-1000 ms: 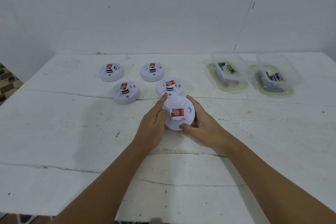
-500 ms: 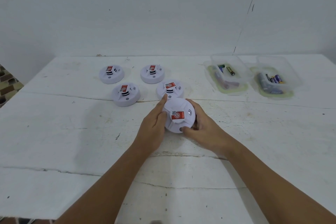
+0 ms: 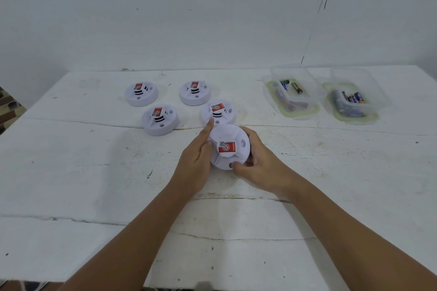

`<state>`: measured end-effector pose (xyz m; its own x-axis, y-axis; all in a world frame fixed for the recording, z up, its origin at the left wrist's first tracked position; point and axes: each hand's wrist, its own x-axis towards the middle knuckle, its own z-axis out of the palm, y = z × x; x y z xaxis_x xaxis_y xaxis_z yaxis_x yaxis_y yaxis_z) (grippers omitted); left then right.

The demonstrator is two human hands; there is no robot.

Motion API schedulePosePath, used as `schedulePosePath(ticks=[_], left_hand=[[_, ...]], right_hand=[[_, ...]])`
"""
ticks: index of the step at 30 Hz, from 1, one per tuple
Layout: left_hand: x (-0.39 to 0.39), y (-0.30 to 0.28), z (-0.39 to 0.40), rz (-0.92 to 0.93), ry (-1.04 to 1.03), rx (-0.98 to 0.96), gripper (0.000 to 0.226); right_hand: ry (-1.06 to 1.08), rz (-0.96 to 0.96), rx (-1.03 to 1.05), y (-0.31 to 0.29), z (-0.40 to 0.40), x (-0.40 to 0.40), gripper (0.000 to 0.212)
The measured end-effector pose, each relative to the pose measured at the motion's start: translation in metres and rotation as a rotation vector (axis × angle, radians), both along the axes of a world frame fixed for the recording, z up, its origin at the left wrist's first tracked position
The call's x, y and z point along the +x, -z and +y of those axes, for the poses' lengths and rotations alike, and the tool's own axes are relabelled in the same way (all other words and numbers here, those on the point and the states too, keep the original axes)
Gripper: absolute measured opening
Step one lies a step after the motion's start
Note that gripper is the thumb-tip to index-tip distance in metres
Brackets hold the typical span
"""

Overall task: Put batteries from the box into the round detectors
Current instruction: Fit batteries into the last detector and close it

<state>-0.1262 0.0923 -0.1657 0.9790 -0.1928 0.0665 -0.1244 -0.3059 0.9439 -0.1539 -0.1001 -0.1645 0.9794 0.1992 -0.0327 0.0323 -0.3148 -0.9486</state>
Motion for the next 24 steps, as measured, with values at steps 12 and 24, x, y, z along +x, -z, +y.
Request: schedulePosePath(ticks=[12, 24], left_hand=[[0.0018, 0.0023, 0.0004, 0.001, -0.002, 0.012, 0.051], [0.0012, -0.0004, -0.0018, 0.031, -0.021, -0.011, 0.049]], right_hand=[[-0.002, -0.017, -0.012, -0.0005, -0.0005, 0.0006, 0.077], [-0.001, 0.025, 0.033, -0.0020, -0.0010, 0.0002, 0.078]])
